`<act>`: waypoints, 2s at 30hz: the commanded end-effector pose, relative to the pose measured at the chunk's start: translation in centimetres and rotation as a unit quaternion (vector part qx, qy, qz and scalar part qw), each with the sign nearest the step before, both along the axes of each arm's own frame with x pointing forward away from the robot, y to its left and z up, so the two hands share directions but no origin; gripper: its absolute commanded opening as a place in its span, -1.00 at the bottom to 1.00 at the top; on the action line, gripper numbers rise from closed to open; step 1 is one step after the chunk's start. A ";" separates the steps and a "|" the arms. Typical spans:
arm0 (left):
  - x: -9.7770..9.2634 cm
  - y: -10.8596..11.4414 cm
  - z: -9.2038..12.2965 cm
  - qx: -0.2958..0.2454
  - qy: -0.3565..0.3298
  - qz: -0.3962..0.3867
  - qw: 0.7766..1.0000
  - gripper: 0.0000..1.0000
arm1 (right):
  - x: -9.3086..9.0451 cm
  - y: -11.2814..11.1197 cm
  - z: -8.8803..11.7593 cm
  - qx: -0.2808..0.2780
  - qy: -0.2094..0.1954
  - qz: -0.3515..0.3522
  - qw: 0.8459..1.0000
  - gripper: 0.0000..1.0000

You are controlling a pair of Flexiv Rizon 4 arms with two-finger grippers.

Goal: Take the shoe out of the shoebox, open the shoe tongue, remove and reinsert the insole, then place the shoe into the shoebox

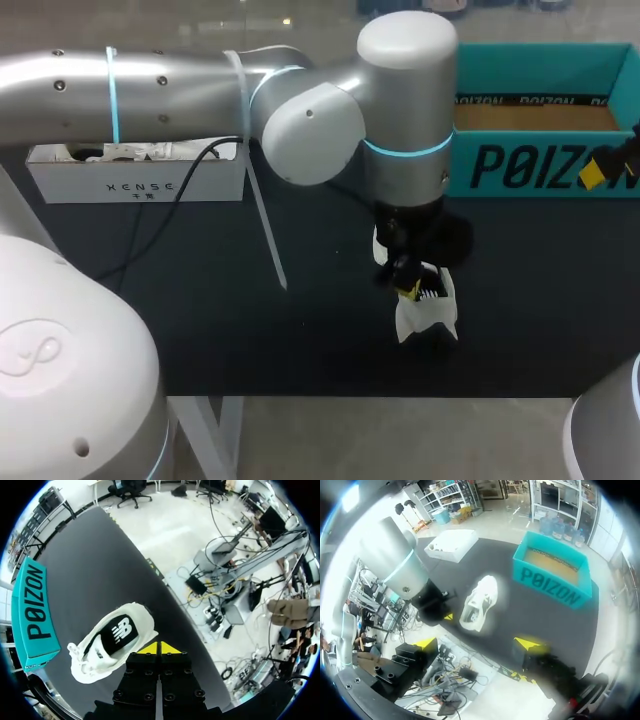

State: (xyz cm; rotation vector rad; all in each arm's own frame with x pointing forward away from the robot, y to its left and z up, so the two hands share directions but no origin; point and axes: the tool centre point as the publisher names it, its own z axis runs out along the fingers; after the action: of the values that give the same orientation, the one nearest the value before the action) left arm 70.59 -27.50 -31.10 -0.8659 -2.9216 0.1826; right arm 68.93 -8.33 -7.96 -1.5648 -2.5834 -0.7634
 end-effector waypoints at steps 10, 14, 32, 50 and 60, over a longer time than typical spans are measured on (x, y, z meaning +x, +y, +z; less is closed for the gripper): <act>-0.5 -1.5 0.5 0.011 0.000 0.018 1.000 1.00 | 0.2 0.1 0.0 -0.001 0.002 0.000 1.000 1.00; -0.6 -1.6 0.4 0.010 0.000 0.025 1.000 1.00 | 0.2 0.1 0.0 -0.001 0.002 0.000 1.000 1.00; -1.6 -2.5 0.3 0.065 0.013 0.098 0.993 1.00 | 0.2 0.1 0.0 -0.001 0.002 0.000 1.000 1.00; -3.7 -4.3 -1.2 0.095 0.008 0.179 0.979 1.00 | 0.2 0.1 0.0 -0.001 0.002 0.000 1.000 1.00; -3.3 -4.2 -0.7 0.088 -0.016 0.195 0.977 1.00 | 0.2 0.1 0.0 -0.001 0.002 0.000 1.000 1.00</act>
State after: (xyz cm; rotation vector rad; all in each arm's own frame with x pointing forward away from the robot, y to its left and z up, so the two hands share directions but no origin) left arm 67.51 -31.96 -32.20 -0.2692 -3.0351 -0.0694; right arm 68.87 -8.35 -8.02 -1.5652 -2.5843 -0.7654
